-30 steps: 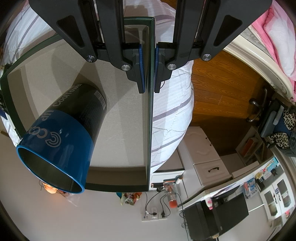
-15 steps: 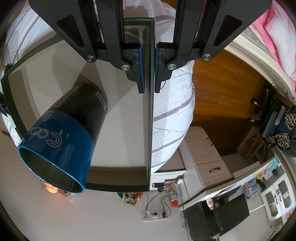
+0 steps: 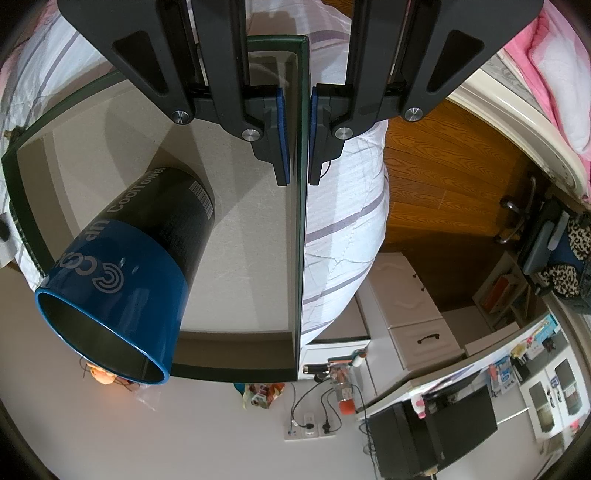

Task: Organize rigid objects
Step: 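Carry the white charger plug into the tray box beside the can and release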

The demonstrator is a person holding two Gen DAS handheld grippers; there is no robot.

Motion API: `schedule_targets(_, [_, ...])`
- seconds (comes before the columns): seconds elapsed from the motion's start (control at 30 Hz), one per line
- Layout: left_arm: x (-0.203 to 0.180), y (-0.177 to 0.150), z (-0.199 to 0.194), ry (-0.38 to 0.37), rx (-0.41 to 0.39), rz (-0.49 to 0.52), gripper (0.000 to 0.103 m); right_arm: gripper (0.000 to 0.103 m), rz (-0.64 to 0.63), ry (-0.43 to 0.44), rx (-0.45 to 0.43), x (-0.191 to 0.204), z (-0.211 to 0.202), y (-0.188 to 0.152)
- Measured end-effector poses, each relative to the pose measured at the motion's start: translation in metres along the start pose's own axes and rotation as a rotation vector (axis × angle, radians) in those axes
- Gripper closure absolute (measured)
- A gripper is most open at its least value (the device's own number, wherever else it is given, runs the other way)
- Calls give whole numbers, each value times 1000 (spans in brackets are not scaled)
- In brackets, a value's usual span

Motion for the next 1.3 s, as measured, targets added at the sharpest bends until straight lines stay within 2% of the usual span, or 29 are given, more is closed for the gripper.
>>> schedule_targets(0.27, [1,0,0,0,0,-1,94,60,-81,34,-109,36,-56,24])
schedule_targets(0.4, [1,0,0,0,-1,-1,94,60,-112,56,-128,52,-62,29])
schedule_targets(1.03, [3,2,5,-38,-1,-2,93,59,-200,140,-30,129,-12,16])
schedule_targets(1.3, [4,3,6,-36,0,2,93,59,-204,156,30,139,18,8])
Point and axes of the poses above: each gripper's, at about its wrist camera, not at the fingertips, and z roughly the way its jaws point, x to its left, y to its top, the point moved 7 cm from there along z, roughly the way its jaws point, and after that the axes turned 4 degrees about y, right-handed, at the moved point
